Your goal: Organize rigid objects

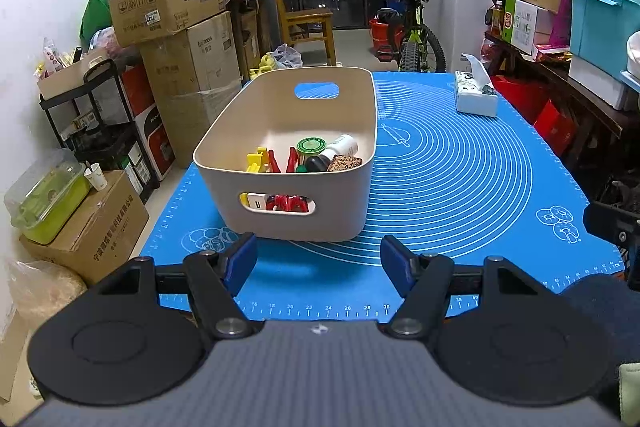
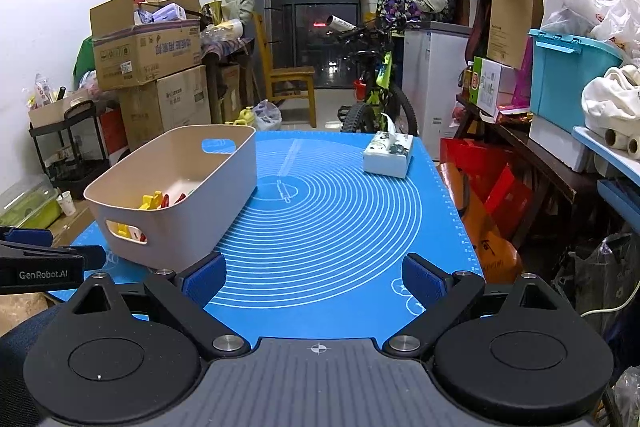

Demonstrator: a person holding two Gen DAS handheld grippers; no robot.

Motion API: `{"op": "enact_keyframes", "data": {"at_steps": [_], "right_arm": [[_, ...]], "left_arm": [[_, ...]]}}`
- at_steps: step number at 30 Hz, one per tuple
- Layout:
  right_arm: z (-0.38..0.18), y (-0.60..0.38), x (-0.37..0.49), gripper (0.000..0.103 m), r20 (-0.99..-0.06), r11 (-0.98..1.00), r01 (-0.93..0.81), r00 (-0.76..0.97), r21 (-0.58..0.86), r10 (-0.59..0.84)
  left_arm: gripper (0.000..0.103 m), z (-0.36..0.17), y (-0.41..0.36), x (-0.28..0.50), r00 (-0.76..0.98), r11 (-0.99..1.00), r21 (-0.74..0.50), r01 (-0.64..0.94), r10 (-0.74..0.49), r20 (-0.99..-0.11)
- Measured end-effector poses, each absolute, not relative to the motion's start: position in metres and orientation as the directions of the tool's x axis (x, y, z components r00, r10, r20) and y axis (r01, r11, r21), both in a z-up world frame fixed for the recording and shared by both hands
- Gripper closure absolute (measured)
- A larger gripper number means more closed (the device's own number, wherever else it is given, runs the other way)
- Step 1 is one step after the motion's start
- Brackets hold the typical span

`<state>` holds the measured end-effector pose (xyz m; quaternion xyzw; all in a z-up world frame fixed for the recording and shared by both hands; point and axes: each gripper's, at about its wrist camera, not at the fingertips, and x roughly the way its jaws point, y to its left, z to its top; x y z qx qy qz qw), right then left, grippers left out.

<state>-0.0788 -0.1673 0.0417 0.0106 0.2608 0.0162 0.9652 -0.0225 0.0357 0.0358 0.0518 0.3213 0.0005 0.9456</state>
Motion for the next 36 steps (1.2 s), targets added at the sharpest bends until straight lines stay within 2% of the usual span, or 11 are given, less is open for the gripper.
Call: {"op": "enact_keyframes", "data": {"at_steps": [36], "right_arm": [[0.0385, -0.1648, -0.0785, 0.008, -0.507, 1.000, -0.018, 0.861, 0.023, 0.028]], "left_arm": [[0.034, 0.0378, 0.0364, -0.0242, 0.800, 0.994, 0.110, 0.024, 0.047, -0.598]]}}
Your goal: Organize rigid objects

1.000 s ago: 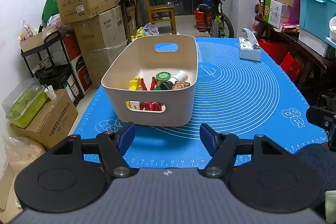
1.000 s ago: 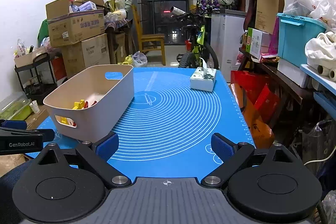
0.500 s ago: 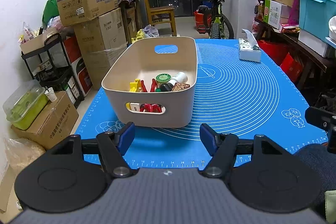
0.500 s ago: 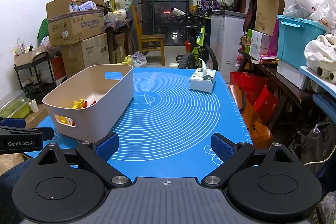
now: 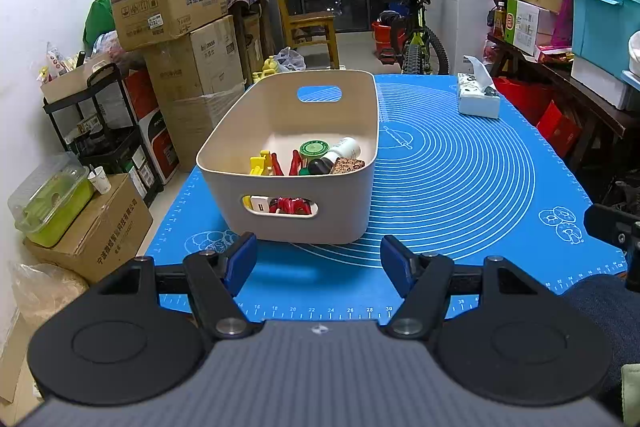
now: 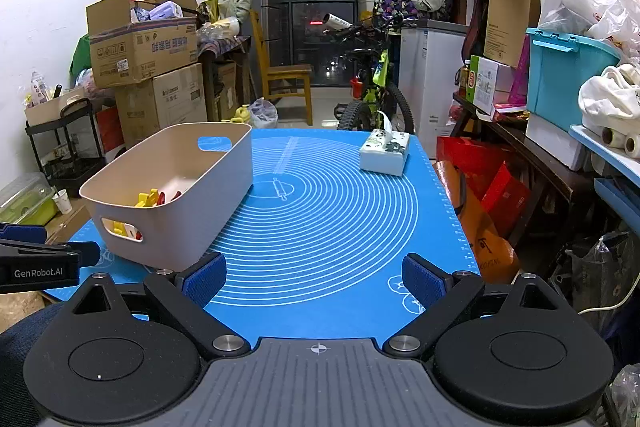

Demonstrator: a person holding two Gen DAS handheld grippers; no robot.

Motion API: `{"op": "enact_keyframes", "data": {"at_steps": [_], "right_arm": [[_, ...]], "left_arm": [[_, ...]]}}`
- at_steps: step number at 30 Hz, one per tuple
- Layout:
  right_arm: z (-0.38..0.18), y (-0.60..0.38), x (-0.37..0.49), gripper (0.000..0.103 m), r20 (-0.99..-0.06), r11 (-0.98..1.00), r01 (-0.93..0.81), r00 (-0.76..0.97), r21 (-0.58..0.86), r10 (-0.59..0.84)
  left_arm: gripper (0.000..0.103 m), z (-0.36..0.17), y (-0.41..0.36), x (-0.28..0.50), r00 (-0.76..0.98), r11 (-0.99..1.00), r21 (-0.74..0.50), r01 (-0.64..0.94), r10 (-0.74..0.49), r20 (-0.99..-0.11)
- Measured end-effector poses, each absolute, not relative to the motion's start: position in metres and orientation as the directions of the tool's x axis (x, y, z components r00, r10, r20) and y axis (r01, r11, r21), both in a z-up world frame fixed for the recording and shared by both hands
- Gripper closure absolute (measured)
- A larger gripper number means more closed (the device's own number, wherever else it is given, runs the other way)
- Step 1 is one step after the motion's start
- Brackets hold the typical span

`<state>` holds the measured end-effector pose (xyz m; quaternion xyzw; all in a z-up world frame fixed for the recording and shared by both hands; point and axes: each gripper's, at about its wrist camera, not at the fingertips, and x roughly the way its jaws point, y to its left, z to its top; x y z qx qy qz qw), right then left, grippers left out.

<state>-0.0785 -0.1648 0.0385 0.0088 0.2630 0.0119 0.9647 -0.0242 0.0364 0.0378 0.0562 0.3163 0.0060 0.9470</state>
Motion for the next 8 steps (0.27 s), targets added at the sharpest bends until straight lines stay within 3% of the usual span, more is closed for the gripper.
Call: {"op": "enact_keyframes", "data": {"at_steps": [8], "right_arm": [[0.0384, -0.1659, -0.0790, 0.008, -0.507, 1.000, -0.015, 0.862, 0.025, 0.026]], "left_arm": [[0.034, 0.0381, 0.0373, -0.0242, 0.800, 0.994, 0.110, 0.025, 0.046, -0.598]]}}
